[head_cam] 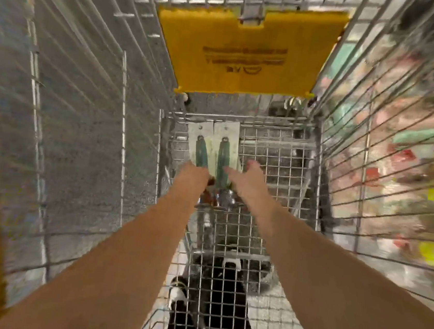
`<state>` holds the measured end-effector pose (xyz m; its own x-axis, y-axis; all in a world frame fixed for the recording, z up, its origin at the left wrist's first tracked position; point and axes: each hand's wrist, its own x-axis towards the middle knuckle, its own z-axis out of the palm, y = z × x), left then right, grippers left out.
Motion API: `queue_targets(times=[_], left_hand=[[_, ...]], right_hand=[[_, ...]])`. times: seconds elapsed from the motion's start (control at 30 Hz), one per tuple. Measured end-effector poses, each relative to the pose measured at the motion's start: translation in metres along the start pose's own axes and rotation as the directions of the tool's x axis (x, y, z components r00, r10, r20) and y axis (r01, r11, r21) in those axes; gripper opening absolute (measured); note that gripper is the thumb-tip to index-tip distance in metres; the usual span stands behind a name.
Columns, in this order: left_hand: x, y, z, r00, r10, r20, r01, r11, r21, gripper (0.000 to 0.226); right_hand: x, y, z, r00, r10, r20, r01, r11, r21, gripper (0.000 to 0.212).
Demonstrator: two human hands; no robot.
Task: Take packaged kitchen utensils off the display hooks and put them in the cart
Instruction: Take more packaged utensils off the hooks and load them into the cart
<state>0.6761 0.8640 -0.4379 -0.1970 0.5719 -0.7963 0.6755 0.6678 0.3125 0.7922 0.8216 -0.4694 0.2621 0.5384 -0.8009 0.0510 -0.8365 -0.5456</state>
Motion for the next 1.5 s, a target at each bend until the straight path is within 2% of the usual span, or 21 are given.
queue_targets(times=[0.03, 0.07, 0.1, 0.13, 0.17, 0.2, 0.23, 0.27, 0.33, 0.4, 0.47, 0.5, 0.73, 0.83, 0.9, 0.97, 1.07, 1.17, 1.27, 1.43, 1.5], left_hand=[[0.009, -0.003, 0.004, 0.998, 0.030, -0.054, -0.033, 0.998, -0.049, 0.039], [0.013, -0.003, 0.005, 1.000, -0.016, -0.011, 0.015, 0.995, -0.095, 0.034], [0.021, -0.009, 0.009, 0.999, 0.004, -0.051, -0.011, 0.992, -0.123, 0.024], [0.026, -0.011, 0.011, 0.997, -0.030, -0.073, 0.013, 0.975, -0.220, 0.013], [0.029, -0.013, 0.012, 0.994, -0.024, -0.103, 0.002, 0.978, -0.210, 0.011], [0.032, -0.016, 0.015, 0.995, 0.019, -0.101, -0.030, 0.993, -0.116, 0.017], [0.032, -0.016, 0.016, 0.994, 0.062, -0.090, -0.069, 0.995, -0.074, 0.033], [0.035, -0.019, 0.018, 0.996, 0.064, -0.064, -0.069, 0.994, -0.085, 0.049], [0.037, -0.022, 0.025, 0.995, 0.068, -0.070, -0.076, 0.988, -0.131, 0.059], [0.033, -0.027, 0.032, 0.999, 0.029, -0.044, -0.037, 0.982, -0.185, 0.059], [0.034, -0.032, 0.035, 1.000, 0.008, -0.007, -0.009, 0.970, -0.244, 0.056], [0.032, -0.032, 0.035, 1.000, 0.005, 0.003, -0.004, 0.962, -0.272, 0.051], [0.033, -0.040, 0.033, 0.993, -0.028, 0.112, 0.075, 0.896, -0.438, 0.038], [0.030, -0.048, 0.033, 0.986, -0.059, 0.157, 0.128, 0.869, -0.478, 0.032], [0.020, -0.054, 0.033, 0.975, -0.062, 0.214, 0.159, 0.866, -0.474, 0.029], [0.004, -0.059, 0.032, 0.963, -0.061, 0.261, 0.185, 0.857, -0.481, 0.024], [-0.024, -0.070, 0.031, 0.940, -0.048, 0.339, 0.244, 0.787, -0.566, 0.022], [-0.058, -0.083, 0.026, 0.918, -0.052, 0.392, 0.276, 0.794, -0.542, 0.024], [-0.097, -0.099, 0.017, 0.890, -0.026, 0.456, 0.300, 0.787, -0.539, 0.042], [-0.167, -0.118, -0.004, 0.850, 0.087, 0.519, 0.244, 0.809, -0.534, 0.056], [-0.195, -0.124, -0.015, 0.851, 0.140, 0.506, 0.195, 0.811, -0.551, 0.044]], right_hand=[[0.008, 0.000, 0.005, 1.000, 0.004, -0.006, -0.004, 1.000, 0.005, 0.080], [0.013, -0.001, 0.010, 1.000, 0.000, -0.022, 0.000, 1.000, -0.015, 0.081], [0.020, 0.000, 0.015, 0.999, -0.009, -0.048, 0.006, 0.999, -0.046, 0.083], [0.026, 0.000, 0.018, 0.997, -0.016, -0.070, 0.010, 0.997, -0.076, 0.086], [0.031, 0.001, 0.021, 0.996, -0.011, -0.085, 0.003, 0.996, -0.092, 0.089], [0.034, 0.001, 0.022, 0.997, 0.005, -0.081, -0.013, 0.996, -0.093, 0.090], [0.034, 0.000, 0.023, 0.998, 0.027, -0.062, -0.032, 0.997, -0.075, 0.090], [0.034, 0.002, 0.023, 0.998, 0.059, -0.028, -0.060, 0.997, -0.048, 0.090], [0.029, 0.008, 0.023, 0.995, 0.099, 0.035, -0.098, 0.995, -0.013, 0.088], [0.027, 0.017, 0.025, 0.994, 0.097, 0.049, -0.098, 0.995, 0.003, 0.073], [0.027, 0.022, 0.029, 0.997, 0.083, 0.006, -0.083, 0.995, 0.046, 0.050], [0.027, 0.022, 0.032, 0.997, 0.078, -0.006, -0.077, 0.993, 0.084, 0.046], [0.019, 0.030, 0.034, 0.998, 0.055, -0.015, -0.052, 0.983, 0.178, 0.040], [0.005, 0.034, 0.030, 1.000, 0.022, -0.010, -0.020, 0.980, 0.200, 0.019], [-0.007, 0.036, 0.026, 1.000, 0.025, 0.001, -0.025, 0.975, 0.221, 0.023], [-0.021, 0.041, 0.022, 0.998, 0.056, 0.042, -0.066, 0.956, 0.287, 0.015], [-0.048, 0.057, 0.017, 0.995, 0.075, 0.072, -0.095, 0.939, 0.332, 0.022], [-0.088, 0.076, 0.013, 0.992, 0.108, 0.069, -0.126, 0.918, 0.377, 0.031], [-0.133, 0.089, 0.008, 0.984, 0.138, 0.112, -0.171, 0.902, 0.396, 0.032], [-0.206, 0.096, 0.001, 0.995, 0.102, -0.002, -0.093, 0.920, 0.380, 0.048], [-0.239, 0.091, -0.005, 0.997, 0.068, -0.045, -0.048, 0.935, 0.352, 0.052]])
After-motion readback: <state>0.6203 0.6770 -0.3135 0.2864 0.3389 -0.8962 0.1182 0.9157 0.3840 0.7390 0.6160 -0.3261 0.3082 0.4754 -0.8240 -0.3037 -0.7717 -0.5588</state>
